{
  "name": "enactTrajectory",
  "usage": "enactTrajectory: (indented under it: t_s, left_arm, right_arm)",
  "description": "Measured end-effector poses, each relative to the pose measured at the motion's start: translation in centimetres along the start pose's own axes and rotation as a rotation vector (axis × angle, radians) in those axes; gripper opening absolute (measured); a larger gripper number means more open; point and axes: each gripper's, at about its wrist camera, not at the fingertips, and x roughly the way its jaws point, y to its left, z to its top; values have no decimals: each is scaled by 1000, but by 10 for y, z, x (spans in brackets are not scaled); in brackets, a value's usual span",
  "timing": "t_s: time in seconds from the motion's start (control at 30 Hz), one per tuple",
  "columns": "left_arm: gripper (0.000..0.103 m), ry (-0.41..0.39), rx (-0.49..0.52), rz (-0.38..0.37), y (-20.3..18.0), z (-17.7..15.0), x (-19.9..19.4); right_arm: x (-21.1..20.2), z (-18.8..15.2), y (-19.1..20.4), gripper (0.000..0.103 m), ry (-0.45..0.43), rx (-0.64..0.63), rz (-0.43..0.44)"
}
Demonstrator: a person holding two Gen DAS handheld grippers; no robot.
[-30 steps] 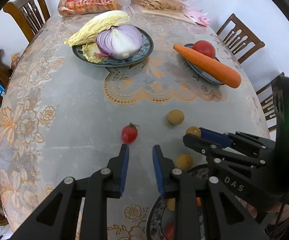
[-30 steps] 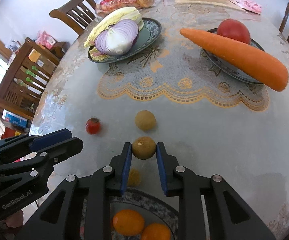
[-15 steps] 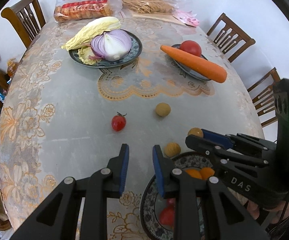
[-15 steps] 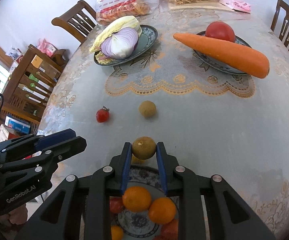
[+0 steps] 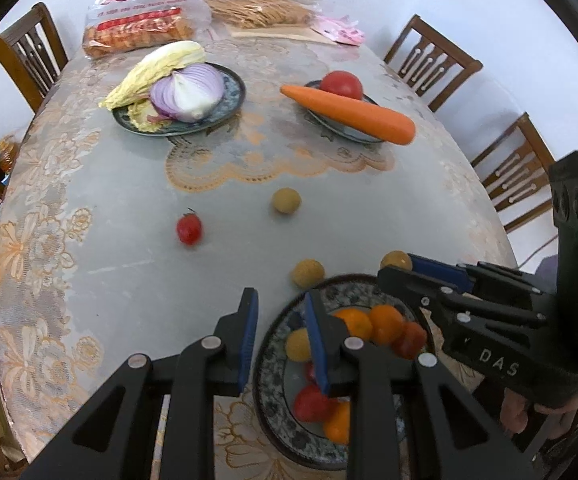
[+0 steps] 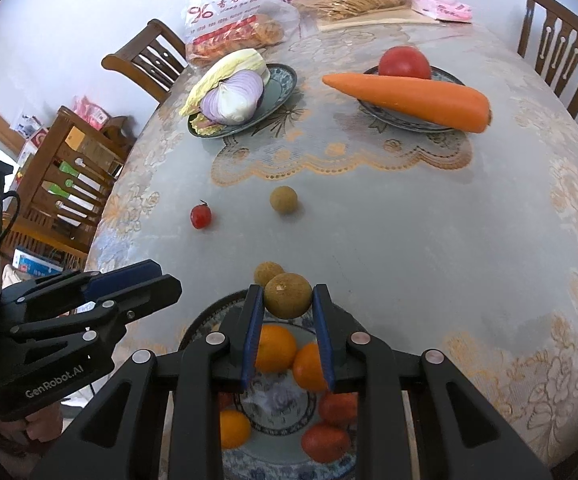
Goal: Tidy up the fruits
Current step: 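Carry the tomato and yellow-green fruit over the blue-and-white plate with both tools, then lower the yellow-green fruit onto the plate and open the right tool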
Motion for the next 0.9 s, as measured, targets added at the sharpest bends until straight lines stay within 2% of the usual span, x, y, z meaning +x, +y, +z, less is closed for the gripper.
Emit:
enactTrajectory:
  t_s: [0.43,0.67,0.9]
  left_arm:
    - [25,38,60,-39,-15,-17,2]
    - [25,76,64,-75,-14,-30,6]
    - [25,118,68,-78,-10,-39,16]
  right_arm:
    - [-14,-23,-5,26,2,31,-7]
    - [-17,-35,-4,26,19,32,-5]
    - [-15,-44,-1,26,40,31,2]
